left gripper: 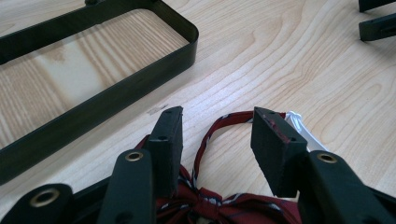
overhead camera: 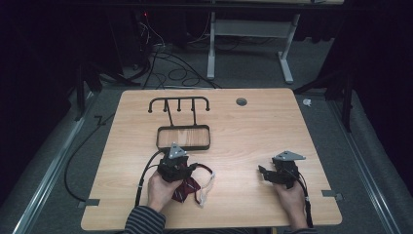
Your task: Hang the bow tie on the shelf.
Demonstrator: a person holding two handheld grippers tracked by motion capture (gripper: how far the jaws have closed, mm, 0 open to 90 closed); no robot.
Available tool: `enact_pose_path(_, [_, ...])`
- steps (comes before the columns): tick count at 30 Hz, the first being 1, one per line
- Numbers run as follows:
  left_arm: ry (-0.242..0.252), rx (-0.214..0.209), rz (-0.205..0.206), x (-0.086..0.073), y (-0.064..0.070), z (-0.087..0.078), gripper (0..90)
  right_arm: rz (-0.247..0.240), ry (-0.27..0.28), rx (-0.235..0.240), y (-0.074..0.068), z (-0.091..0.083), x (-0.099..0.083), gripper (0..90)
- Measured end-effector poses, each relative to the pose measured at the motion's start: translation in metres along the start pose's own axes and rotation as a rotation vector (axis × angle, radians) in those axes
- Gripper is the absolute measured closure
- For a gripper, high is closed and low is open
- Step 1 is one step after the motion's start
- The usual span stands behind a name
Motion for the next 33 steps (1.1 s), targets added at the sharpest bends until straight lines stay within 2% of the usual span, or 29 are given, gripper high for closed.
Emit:
enact_pose_path(7, [-0.028, -0.013, 0.024, 0.007, 0.004, 0.013, 55.7, 0.001, 0.0, 0.001, 0.0, 0.0, 0.0, 34.0])
enact_pose_path(14, [-0.045, -0.024, 0.018, 0.008, 0.003, 0.025, 57.6, 0.002, 0.001, 0.0, 0.0, 0.0, 0.0, 34.0])
enact_pose_path(18, [-0.06, -0.01, 0.02, 0.006, 0.002, 0.032, 59.2, 0.002, 0.002, 0.001, 0.0, 0.0, 0.0, 34.0])
enact_pose_path(23, [-0.063, -0.019, 0.018, 0.006, 0.002, 0.038, 63.1, 0.002, 0.001, 0.001, 0.0, 0.0, 0.0, 34.0])
enact_pose_path(33, [-0.099, -0.038, 0.018, 0.002, 0.0, 0.051, 69.0, 0.002, -0.001, 0.0, 0.0, 0.0, 0.0, 34.0])
Point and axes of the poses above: each handheld gripper's, and its own axes: z roughly forward along the jaws, x roughly out of its top, y roughly to its right, the point moved 4 cm from there along z, roughly forward along the jaws, and after that the axes turned 5 degrees about z, right-handed, at the moved point
